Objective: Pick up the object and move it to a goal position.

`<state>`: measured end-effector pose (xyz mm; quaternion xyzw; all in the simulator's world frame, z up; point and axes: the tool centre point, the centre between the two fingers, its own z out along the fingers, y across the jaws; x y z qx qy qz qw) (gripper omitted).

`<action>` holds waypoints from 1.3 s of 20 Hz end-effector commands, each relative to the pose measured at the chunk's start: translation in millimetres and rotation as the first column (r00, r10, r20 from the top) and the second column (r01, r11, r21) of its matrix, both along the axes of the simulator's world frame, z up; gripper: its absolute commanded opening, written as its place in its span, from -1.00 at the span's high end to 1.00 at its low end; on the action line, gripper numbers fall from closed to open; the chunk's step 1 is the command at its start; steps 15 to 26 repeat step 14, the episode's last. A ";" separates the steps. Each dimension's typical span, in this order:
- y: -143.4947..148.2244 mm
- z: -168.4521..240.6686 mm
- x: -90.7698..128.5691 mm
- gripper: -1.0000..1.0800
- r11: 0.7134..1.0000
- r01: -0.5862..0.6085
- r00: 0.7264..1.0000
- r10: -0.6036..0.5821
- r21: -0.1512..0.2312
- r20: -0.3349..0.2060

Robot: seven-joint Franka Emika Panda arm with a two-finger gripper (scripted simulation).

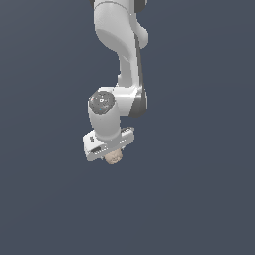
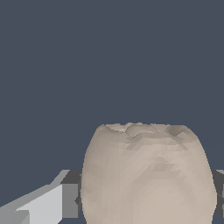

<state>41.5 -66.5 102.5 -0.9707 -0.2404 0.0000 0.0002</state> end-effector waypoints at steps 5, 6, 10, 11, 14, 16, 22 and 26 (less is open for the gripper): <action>-49.3 43.1 6.9 1.00 1.000 0.000 1.000 0.000 0.000 0.000; -54.1 47.4 7.7 1.00 1.000 0.000 1.000 0.000 0.000 0.000; -66.9 58.3 10.5 1.00 1.000 0.000 1.000 0.000 0.000 0.000; -68.3 59.5 11.1 1.00 1.000 0.000 1.000 0.000 0.000 0.000; -70.0 60.8 11.9 1.00 1.000 0.000 1.000 0.000 0.000 0.000; -70.0 60.8 11.9 1.00 1.000 0.000 1.000 0.000 0.000 0.000; -70.0 60.8 11.9 1.00 1.000 0.000 1.000 0.000 0.000 0.000; -70.0 60.8 11.9 1.00 1.000 0.000 1.000 0.000 0.000 0.000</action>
